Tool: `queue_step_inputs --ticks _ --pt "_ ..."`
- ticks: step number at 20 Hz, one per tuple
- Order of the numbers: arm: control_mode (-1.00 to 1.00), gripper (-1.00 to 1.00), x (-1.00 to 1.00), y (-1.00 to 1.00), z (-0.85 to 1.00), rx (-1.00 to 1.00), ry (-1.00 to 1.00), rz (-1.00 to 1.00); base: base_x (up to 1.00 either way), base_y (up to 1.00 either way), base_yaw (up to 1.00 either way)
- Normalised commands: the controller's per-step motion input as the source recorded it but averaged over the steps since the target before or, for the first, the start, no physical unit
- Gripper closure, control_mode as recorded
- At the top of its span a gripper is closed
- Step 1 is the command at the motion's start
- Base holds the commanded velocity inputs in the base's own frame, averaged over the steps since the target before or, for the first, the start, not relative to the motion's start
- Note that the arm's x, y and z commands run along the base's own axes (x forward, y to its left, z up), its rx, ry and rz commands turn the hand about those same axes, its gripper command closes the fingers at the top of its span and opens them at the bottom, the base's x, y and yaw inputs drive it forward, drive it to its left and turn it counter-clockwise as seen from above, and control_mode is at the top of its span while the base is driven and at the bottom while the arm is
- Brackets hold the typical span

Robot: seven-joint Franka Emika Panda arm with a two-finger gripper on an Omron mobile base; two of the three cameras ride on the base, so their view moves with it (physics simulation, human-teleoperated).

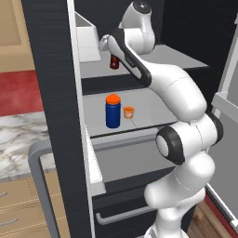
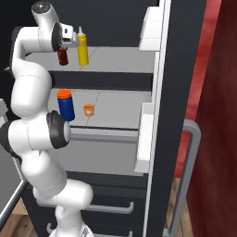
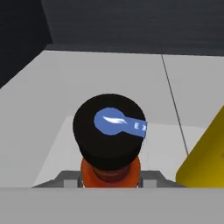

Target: Place the condiment bottle and mustard from the counter to the top shelf of the fridge. If the existing items in the fridge are on the top shelf, move them to other shelves.

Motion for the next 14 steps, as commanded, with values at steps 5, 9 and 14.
queue_step_inputs --ticks 5,9,14 --pt "-1.00 1.00 0.00 0.01 -0.33 -0.03 -0.01 0.00 0.00 0.00 0.00" --pt "-1.00 1.00 0.11 0.00 -0.02 0.00 -0.03 0.00 0.00 0.00 0.00" --pt "-1.00 1.00 0.03 0.00 -0.22 -0.03 -0.01 0.00 0.00 0.00 0.00"
